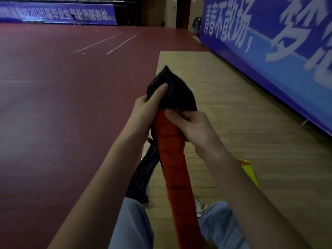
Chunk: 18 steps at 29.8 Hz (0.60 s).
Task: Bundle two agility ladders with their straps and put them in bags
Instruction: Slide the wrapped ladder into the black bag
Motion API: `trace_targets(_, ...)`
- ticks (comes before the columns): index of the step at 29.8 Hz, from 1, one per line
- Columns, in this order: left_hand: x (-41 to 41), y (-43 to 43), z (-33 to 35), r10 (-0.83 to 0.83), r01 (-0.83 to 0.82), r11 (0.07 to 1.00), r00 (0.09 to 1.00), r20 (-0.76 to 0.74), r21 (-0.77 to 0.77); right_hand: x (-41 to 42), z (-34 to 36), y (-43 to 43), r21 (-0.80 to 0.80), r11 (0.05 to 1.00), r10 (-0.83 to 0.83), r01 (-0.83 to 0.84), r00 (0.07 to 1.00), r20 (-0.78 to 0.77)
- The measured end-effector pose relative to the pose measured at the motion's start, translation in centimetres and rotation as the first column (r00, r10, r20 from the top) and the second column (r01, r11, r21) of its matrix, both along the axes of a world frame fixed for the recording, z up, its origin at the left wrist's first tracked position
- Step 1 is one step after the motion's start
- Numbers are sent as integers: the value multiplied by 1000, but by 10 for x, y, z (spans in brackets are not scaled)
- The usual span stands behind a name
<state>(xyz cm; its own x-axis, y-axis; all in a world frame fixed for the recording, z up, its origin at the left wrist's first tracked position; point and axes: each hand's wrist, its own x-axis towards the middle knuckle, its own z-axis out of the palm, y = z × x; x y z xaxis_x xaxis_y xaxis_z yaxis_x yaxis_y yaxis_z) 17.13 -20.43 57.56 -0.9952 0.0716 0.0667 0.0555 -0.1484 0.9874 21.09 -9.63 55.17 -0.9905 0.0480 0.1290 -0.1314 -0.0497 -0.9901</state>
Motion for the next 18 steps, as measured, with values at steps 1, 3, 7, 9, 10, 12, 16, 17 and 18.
trace_targets(1,2,0,-8,-9,9,1000,1000,19,-21,3,-8,0,2,1000,-2,1,1000,26)
trace_targets(3,9,1,-26,-31,35,998,997,72,-53,13,-26,1,10,1000,-1,1,998,68)
trace_targets(7,23,11,-49,-70,75,996,992,109,-41,26,-52,6,-50,998,-40,45,995,92)
trace_targets(9,30,16,-52,-85,89,995,991,100,-39,33,-57,12,-45,997,-57,61,995,84)
trace_targets(10,32,17,-53,-90,95,994,991,97,-53,35,-59,15,-53,996,-64,68,995,81)
trace_targets(12,37,22,-55,-110,116,989,991,78,-88,39,-64,22,-68,989,-130,134,989,71)
trace_targets(16,49,29,-59,-150,151,986,988,22,-67,43,-71,26,-27,948,-317,318,948,20)
trace_targets(17,51,30,-60,-156,156,986,988,10,-63,44,-71,25,-4,943,-333,333,943,-22)
trace_targets(18,52,30,-60,-159,159,985,987,0,-61,45,-71,25,19,942,-333,335,941,-65)
